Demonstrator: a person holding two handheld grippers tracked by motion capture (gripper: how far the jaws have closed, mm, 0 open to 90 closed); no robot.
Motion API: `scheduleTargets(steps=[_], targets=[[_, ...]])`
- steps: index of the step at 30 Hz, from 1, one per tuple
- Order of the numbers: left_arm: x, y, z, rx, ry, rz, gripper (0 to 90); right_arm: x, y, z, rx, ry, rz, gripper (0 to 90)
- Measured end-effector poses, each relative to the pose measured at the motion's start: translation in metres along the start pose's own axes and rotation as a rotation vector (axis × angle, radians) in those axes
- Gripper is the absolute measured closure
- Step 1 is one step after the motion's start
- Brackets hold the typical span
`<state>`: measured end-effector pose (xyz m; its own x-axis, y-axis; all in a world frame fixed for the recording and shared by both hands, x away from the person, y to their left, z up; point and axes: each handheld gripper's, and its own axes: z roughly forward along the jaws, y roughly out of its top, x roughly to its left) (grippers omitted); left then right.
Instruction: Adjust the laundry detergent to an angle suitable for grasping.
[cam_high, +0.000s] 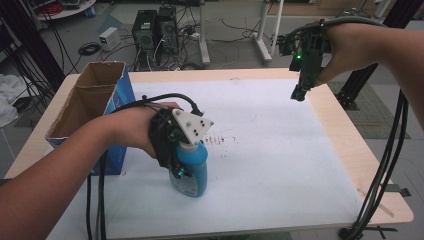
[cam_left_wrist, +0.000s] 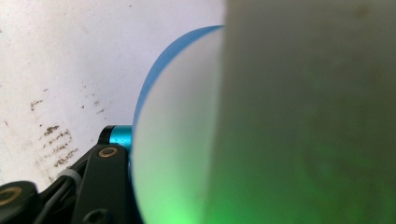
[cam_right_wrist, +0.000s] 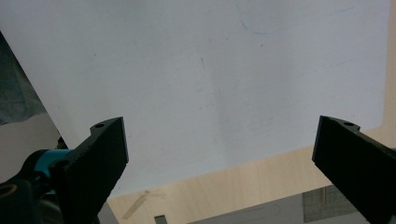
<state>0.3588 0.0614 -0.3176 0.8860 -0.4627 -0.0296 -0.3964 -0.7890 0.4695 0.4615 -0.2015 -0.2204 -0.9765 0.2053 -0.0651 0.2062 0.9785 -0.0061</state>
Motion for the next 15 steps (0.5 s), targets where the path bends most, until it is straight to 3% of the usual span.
scheduleTargets(steps=[15], targets=[[0.0034,-0.0043,0.0016,-0.009,-0.008,-0.009,43.9,-0.0017,0.0001,0.0047,0.003,0.004,-0.004,2.5]])
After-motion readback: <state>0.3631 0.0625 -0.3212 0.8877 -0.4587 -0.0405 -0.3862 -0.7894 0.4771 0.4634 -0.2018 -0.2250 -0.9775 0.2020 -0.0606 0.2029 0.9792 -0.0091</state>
